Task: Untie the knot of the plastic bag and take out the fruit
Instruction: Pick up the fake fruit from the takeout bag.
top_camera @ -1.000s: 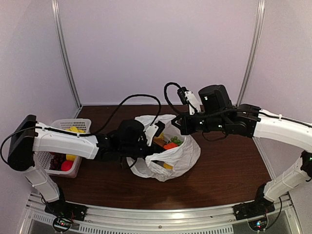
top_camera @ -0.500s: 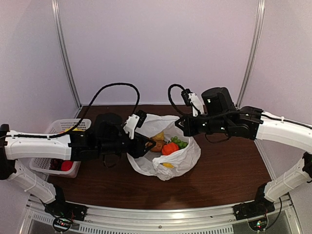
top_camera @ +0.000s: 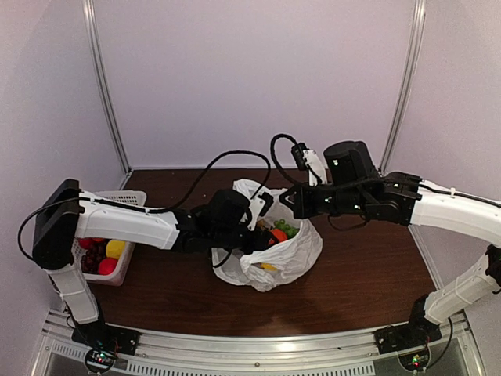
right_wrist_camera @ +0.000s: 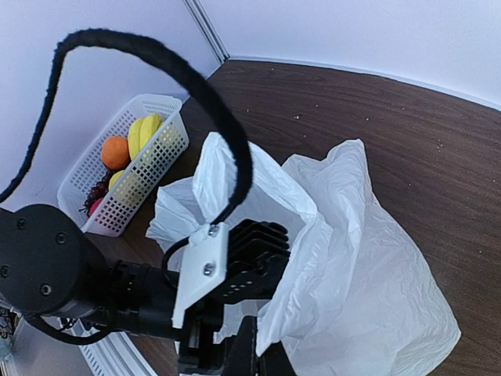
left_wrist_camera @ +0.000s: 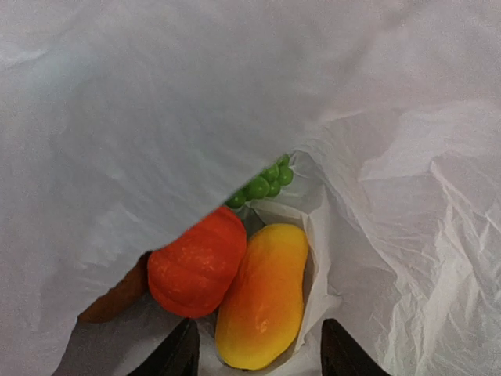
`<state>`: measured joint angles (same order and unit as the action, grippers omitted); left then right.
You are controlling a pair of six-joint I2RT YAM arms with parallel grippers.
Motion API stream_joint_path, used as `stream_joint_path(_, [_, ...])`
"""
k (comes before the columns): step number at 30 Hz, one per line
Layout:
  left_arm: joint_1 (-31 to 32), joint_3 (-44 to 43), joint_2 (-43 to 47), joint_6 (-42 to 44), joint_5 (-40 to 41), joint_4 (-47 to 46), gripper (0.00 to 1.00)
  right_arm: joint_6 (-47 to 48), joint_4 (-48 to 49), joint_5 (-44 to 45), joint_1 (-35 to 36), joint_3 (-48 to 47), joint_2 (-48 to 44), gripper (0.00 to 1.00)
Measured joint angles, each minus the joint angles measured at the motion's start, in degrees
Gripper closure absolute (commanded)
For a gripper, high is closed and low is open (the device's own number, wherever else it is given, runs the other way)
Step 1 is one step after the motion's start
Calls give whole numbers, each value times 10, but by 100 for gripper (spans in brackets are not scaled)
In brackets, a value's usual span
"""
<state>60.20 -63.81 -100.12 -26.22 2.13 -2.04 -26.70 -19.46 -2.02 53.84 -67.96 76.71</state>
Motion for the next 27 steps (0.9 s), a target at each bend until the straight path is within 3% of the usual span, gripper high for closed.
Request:
stream_joint_path(14, [-33, -60, -118, -14, 7, -35, 26, -16, 41, -47, 0, 2, 19, 100])
stream_joint_path(27, [-46, -141, -204, -15, 6, -41, 22, -22, 50, -62, -2, 16, 20, 100])
